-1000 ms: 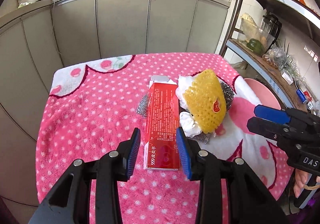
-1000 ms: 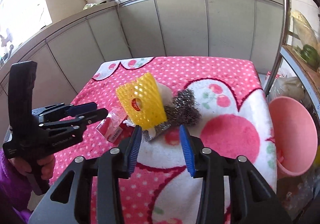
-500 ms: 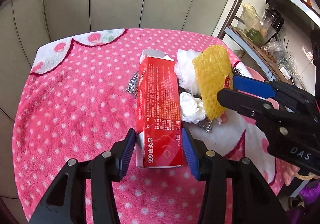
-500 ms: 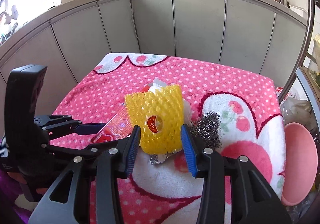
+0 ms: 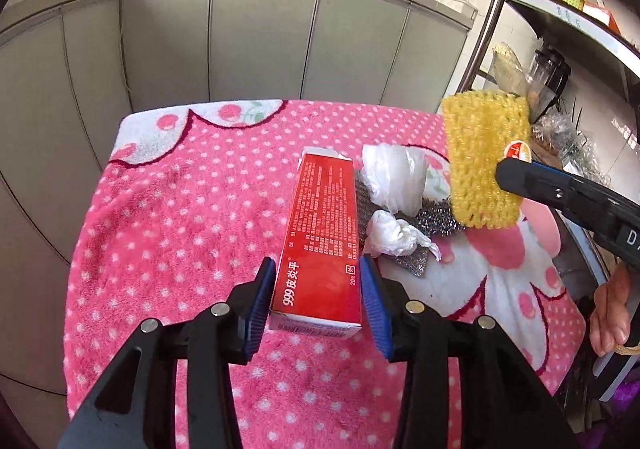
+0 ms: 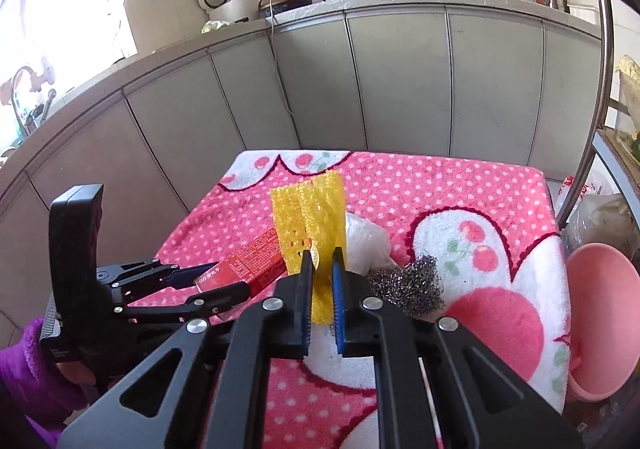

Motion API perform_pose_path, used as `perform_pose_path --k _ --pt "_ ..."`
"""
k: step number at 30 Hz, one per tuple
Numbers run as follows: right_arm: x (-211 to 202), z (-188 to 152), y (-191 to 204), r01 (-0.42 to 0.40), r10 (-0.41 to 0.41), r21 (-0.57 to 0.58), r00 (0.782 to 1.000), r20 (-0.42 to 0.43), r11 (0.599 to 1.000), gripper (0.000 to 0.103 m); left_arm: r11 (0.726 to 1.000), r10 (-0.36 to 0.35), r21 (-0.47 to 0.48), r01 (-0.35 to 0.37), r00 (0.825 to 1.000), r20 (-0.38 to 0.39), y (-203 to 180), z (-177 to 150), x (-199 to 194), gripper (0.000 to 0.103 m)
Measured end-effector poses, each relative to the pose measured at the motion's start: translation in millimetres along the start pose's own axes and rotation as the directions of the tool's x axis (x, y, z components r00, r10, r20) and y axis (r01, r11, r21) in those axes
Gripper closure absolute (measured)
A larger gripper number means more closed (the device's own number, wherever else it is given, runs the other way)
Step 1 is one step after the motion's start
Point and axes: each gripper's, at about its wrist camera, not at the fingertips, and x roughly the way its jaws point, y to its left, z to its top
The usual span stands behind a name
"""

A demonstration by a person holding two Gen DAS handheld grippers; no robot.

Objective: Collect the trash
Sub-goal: 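Close the left gripper on the red medicine box while the right grips another yellow foam net, then lift the red box with the left gripper while the right lifts the yellow net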

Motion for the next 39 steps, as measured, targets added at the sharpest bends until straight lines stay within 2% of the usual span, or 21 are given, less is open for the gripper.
perform_pose_path --k 4,7,10,12,16,17,19,23,30,39 --pt "-30.1 -3.5 -3.6 0.024 -0.024 0.005 1.000 0.012 1.000 0.094 0.999 0.035 -0.026 -0.033 0.998 0.043 9.6 -4.4 -26.2 0.061" --pt "-41.7 -15.6 -17.2 0.066 -0.064 0.044 0.997 -0.032 0.997 0.094 0.996 0.065 -0.056 -0.063 0.997 0.038 19.4 -14.6 -37.8 0.061" --pt "-37.8 -36.7 -37.6 0.122 -0.111 0.103 0.988 -0.105 0.987 0.094 0.991 0.112 -0.075 -0.111 0.994 0.010 29.0 -28.1 -38.7 0.060" --pt "-28.6 -51.6 -52.7 0.161 -0.137 0.146 0.977 -0.163 0.976 0.094 0.990 0.119 -0.075 -0.120 0.993 -0.019 33.7 -36.8 -33.5 0.059" --pt "-11.4 -76.6 -78.2 0.174 -0.105 0.257 0.959 -0.262 0.951 0.093 0.989 0.096 -0.100 -0.106 0.990 -0.107 38.4 -45.1 -21.7 0.057" --pt "-10.0 -79.9 -81.0 0.177 -0.107 0.259 0.959 -0.263 0.949 0.092 0.989 0.087 -0.109 -0.100 0.989 -0.118 39.6 -44.8 -20.7 0.057" --pt "-11.8 -83.2 -83.3 0.176 -0.112 0.253 0.962 -0.248 0.951 0.078 0.989 0.076 -0.121 -0.091 0.990 -0.123 41.4 -43.2 -20.8 0.057" --pt "-11.2 -87.0 -86.1 0.159 -0.096 0.251 0.964 -0.248 0.955 0.069 0.991 0.084 -0.093 -0.097 0.986 -0.143 38.7 -32.8 -17.5 0.057" --pt "-14.5 -89.5 -93.8 0.145 -0.075 0.279 0.966 -0.247 0.949 0.068 0.991 0.133 0.003 -0.135 0.975 -0.180 24.1 -20.9 -4.4 0.057" --pt "-23.6 -95.3 -111.7 0.148 -0.065 0.318 0.964 -0.258 0.936 0.067 0.988 0.151 0.004 -0.154 0.961 -0.230 28.2 -18.1 9.7 0.057"
